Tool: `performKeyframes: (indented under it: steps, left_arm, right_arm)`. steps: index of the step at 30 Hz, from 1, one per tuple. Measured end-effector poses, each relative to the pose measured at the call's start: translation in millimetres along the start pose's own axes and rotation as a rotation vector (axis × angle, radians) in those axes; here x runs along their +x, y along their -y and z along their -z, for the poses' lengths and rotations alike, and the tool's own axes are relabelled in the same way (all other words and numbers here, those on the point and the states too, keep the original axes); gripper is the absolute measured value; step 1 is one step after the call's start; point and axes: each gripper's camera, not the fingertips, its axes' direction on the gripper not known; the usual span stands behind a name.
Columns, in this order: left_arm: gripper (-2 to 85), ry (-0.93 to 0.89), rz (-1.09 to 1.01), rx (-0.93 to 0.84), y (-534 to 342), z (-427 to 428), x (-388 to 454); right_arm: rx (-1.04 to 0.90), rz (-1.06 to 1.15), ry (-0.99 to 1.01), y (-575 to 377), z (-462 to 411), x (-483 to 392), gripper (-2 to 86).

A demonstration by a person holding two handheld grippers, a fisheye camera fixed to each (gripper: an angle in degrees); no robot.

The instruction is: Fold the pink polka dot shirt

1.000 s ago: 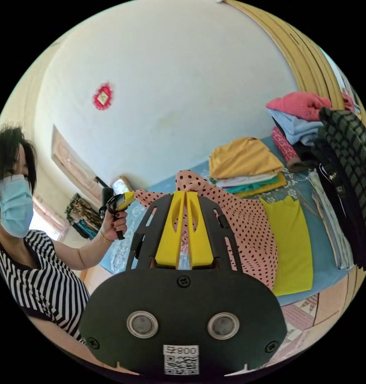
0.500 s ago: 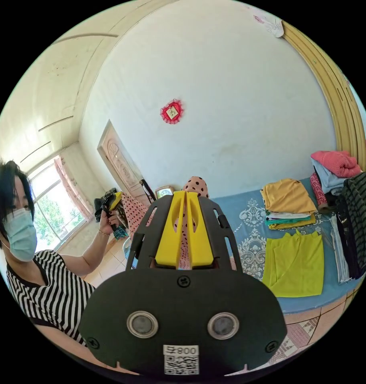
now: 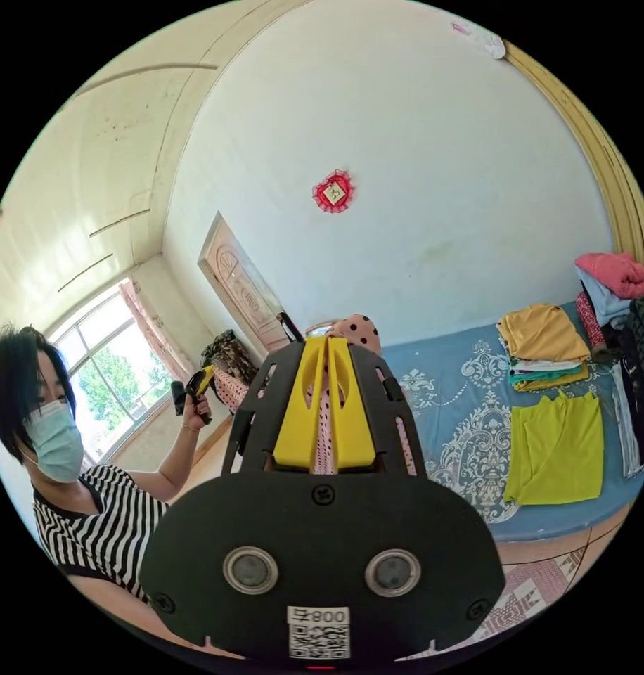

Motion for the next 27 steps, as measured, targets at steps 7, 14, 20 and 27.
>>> performKeyframes:
  steps: [7, 14, 20, 27]
  left_arm:
    - [0.2, 0.078, 0.073, 0.004, -11, 74, -45]
    - [0.1, 0.192, 0.126, 0.068, 2, 129, -87]
    - [0.2, 0.273, 0.046, 0.167, 27, 173, -84]
    - [0.1, 0.195, -0.102, 0.15, 28, 172, -54]
  right_arm:
    - [-0.149, -0.033, 0.007, -15, -115, 37, 0.1]
    - [-0.335, -0.066, 0.101, -1, -307, 98, 0.1]
    - [-0.412, -0.026, 0.252, 36, -459, 128, 0.1]
    - [-0.382, 0.03, 0.344, 77, -540, 185, 0.1]
